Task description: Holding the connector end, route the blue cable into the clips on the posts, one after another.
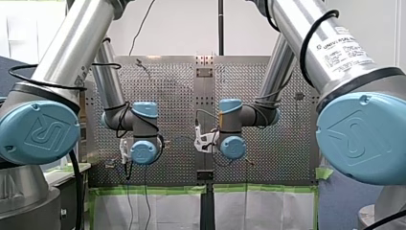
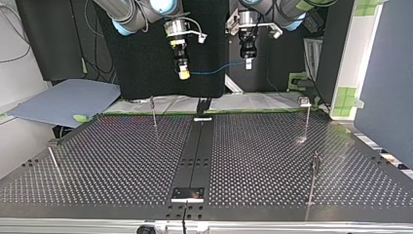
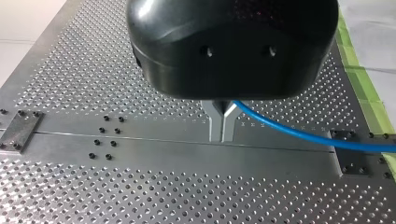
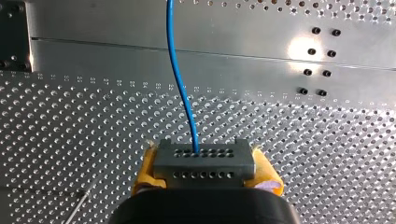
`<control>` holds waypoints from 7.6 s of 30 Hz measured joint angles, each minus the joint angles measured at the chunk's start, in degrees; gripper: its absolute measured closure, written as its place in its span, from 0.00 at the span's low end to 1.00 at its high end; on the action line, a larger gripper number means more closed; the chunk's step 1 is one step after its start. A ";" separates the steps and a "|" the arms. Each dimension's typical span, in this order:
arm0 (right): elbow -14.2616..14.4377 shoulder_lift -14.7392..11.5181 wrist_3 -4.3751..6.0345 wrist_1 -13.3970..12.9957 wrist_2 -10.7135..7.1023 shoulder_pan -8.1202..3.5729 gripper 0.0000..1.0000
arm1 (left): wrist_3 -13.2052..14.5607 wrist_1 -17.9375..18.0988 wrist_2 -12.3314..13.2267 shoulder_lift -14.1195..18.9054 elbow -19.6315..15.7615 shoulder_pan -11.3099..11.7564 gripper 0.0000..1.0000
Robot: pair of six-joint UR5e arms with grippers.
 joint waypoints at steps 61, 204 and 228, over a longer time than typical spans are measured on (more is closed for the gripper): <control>-0.01 0.00 0.00 0.00 0.00 0.00 1.00 | 0.00 0.00 0.00 0.00 0.00 0.00 1.00; -0.70 6.19 -0.79 6.20 1.66 0.70 1.00 | 0.35 -2.90 0.27 -2.90 -0.09 0.18 1.00; -1.40 3.75 3.90 11.03 1.43 -0.54 1.00 | -0.78 -6.15 3.52 0.36 0.58 3.43 1.00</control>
